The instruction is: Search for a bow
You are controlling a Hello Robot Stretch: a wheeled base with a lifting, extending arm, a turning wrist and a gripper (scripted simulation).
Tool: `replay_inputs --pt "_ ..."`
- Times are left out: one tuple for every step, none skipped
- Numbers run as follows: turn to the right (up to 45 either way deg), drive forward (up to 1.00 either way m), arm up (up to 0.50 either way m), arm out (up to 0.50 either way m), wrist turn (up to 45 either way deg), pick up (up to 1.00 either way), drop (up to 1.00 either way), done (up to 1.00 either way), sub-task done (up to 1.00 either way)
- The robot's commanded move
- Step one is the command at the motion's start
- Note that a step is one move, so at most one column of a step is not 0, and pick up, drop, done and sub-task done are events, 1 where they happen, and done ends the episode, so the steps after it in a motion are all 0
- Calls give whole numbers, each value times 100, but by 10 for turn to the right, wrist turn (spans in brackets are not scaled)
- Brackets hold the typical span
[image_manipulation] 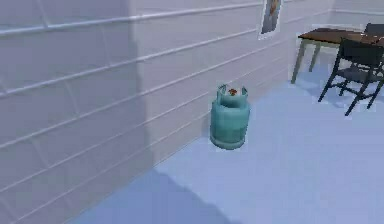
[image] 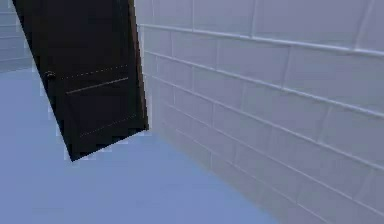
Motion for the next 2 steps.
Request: replay_inputs --pt "-420 0 0 0 0 0 0 0 0" --pt "0 100 0 0 0 0 0 0 0"
